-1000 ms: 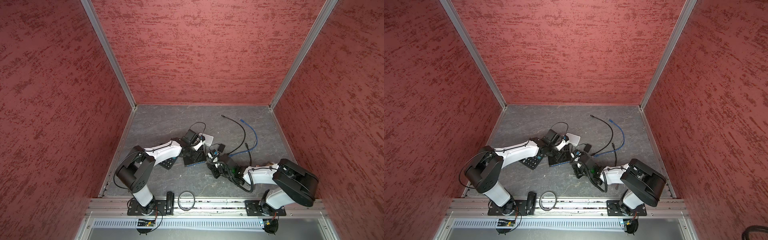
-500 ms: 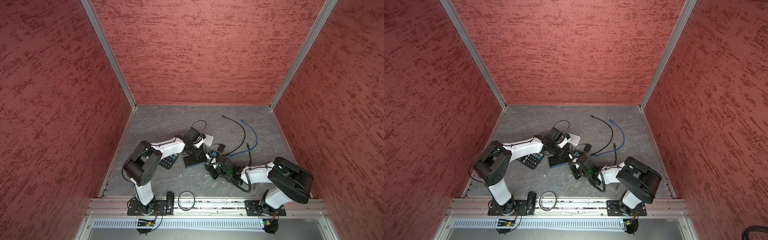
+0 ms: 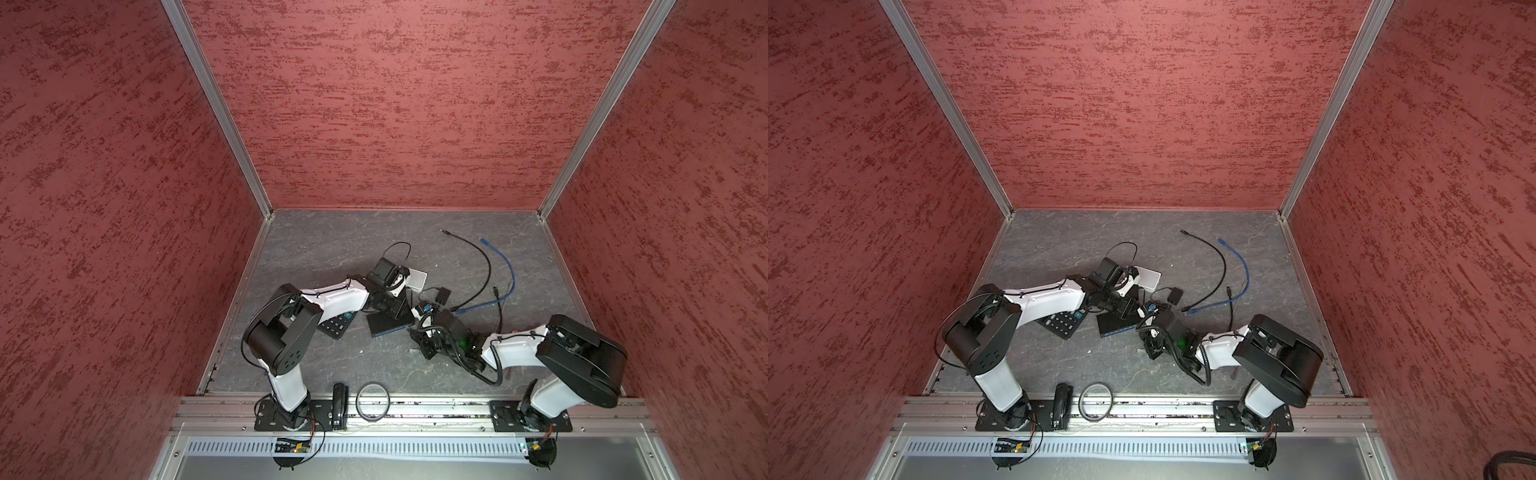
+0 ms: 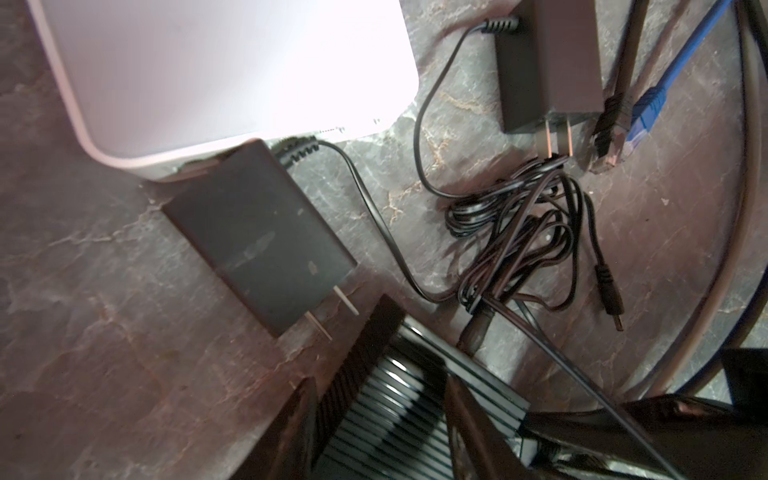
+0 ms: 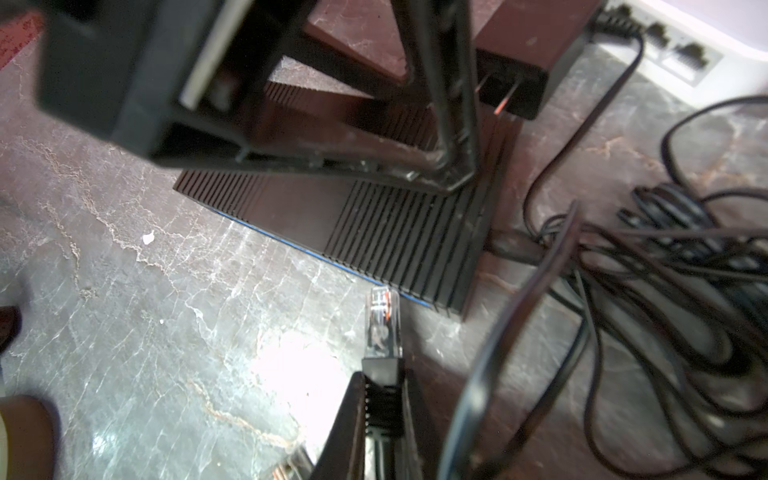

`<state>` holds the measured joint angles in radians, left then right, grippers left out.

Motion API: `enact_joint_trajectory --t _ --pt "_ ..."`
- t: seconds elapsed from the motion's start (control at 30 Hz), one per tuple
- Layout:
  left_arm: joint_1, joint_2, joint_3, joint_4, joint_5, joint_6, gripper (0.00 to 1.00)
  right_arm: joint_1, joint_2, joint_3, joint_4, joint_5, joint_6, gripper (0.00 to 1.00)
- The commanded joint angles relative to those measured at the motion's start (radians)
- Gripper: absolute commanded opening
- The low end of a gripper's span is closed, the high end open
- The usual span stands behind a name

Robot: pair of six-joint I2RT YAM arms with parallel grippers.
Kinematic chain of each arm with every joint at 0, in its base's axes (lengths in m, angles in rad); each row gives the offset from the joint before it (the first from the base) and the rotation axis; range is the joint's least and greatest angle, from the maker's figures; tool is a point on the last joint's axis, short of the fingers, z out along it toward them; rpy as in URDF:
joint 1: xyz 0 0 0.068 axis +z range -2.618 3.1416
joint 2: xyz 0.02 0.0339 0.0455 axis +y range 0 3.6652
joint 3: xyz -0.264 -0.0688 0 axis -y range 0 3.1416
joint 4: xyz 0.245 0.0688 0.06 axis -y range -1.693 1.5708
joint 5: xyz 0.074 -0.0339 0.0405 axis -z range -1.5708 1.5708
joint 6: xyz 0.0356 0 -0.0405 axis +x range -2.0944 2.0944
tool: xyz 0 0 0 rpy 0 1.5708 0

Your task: Insert the plug into the switch port

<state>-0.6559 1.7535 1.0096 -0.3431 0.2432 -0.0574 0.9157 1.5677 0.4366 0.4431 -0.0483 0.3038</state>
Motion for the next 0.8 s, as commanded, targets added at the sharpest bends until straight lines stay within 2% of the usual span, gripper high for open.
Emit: enact_joint_trajectory --t 0.0,0.77 --pt "-0.027 0.026 -0.036 -0.044 0.022 -0.035 0.5 0.005 -0.022 0.034 0.038 0.052 0.027 0.1" --pt "-0.025 0.032 -0.044 -0.025 0.011 -0.058 0.49 0.028 0.014 0.074 0.052 -0.004 0.026 0.1"
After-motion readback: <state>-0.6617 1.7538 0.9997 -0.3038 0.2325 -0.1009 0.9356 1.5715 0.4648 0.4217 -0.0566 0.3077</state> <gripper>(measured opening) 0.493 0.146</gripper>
